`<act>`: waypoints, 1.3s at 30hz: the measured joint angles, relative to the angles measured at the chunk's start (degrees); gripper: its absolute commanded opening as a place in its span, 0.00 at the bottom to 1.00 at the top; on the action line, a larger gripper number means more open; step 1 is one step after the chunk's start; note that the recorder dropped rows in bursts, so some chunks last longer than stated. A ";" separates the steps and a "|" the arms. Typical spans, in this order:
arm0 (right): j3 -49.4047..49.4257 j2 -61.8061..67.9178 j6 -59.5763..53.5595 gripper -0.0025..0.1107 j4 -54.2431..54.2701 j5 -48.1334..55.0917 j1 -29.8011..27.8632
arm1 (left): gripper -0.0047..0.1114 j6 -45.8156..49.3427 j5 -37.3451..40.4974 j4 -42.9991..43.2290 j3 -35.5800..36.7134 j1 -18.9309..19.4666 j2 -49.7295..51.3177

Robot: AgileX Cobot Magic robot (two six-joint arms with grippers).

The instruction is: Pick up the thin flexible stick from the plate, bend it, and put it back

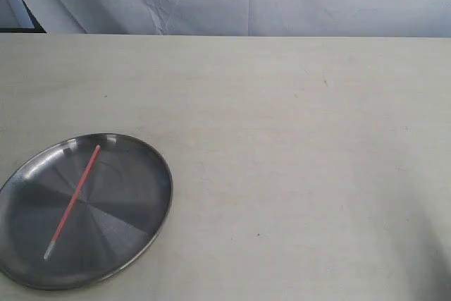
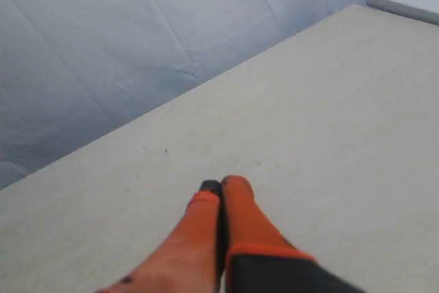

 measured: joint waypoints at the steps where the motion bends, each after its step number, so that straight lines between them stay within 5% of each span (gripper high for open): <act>1: 0.00 0.00 0.00 0.02 -0.24 -1.19 0.00 | 0.04 0.00 0.00 0.00 0.00 0.00 0.00; 10: 0.00 0.00 -0.64 0.02 1.03 -28.73 0.00 | 0.04 0.00 0.00 0.00 0.00 0.00 0.00; 20: -7.43 -0.12 -1.08 0.02 6.19 -41.82 0.00 | 0.04 0.00 0.00 0.00 0.00 0.00 0.00; 29: -27.55 19.60 -8.95 0.02 21.92 -52.90 0.00 | 0.04 0.00 0.00 0.00 0.00 0.00 0.00; 31: -32.99 28.23 -3.63 0.02 11.70 -54.31 0.00 | 0.04 0.00 0.00 0.00 0.00 0.00 0.00; 37: -53.77 60.66 49.26 0.02 -55.45 -56.84 6.20 | 0.04 0.00 0.00 0.00 0.00 0.00 0.00; 39: -58.67 68.65 56.90 0.01 -64.89 -56.39 10.14 | 0.04 0.00 0.00 0.00 0.00 0.00 0.00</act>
